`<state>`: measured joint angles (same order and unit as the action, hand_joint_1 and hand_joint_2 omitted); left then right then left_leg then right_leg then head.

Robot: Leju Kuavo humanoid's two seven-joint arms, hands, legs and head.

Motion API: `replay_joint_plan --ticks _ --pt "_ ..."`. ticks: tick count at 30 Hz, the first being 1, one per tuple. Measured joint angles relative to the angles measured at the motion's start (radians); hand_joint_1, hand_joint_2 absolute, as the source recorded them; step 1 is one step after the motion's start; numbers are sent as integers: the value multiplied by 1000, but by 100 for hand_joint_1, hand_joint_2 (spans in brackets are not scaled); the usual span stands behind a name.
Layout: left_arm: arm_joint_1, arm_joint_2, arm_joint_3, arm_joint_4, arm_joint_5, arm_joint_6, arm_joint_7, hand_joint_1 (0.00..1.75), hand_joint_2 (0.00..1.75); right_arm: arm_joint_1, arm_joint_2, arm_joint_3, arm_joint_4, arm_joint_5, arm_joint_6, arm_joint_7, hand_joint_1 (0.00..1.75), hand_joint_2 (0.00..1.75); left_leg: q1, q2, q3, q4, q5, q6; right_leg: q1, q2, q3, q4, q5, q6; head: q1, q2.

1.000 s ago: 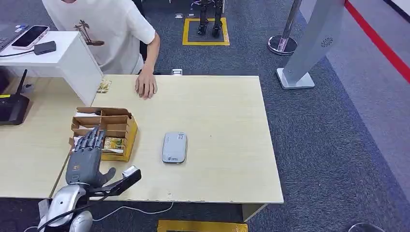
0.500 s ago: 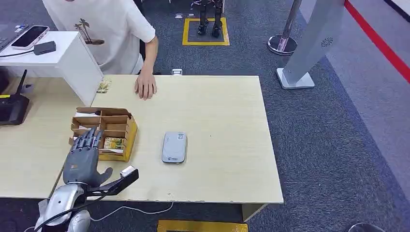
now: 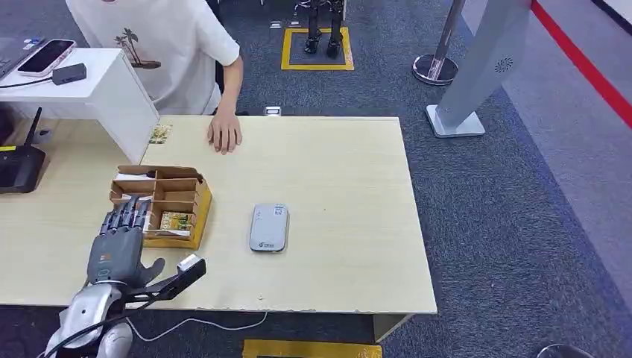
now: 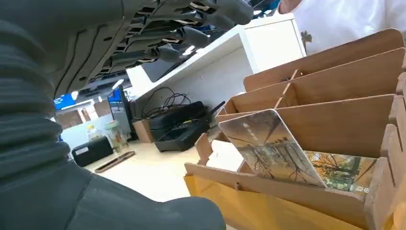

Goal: Pass the card to the sensor for recognition and then transmit it.

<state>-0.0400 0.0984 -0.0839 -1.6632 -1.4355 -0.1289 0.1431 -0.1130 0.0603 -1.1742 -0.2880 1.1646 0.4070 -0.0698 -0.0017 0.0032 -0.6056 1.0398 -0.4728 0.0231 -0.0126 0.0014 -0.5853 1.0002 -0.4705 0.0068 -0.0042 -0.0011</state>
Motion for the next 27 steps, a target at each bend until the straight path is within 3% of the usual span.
replay_joint_plan --ticks 27 --pt "-49 -6 27 54 -23 -14 0 0 175 -1 -6 0 0 21 0 0 0 175 0 0 0 0 0 0 0 0 0 0 0 0 0 0"
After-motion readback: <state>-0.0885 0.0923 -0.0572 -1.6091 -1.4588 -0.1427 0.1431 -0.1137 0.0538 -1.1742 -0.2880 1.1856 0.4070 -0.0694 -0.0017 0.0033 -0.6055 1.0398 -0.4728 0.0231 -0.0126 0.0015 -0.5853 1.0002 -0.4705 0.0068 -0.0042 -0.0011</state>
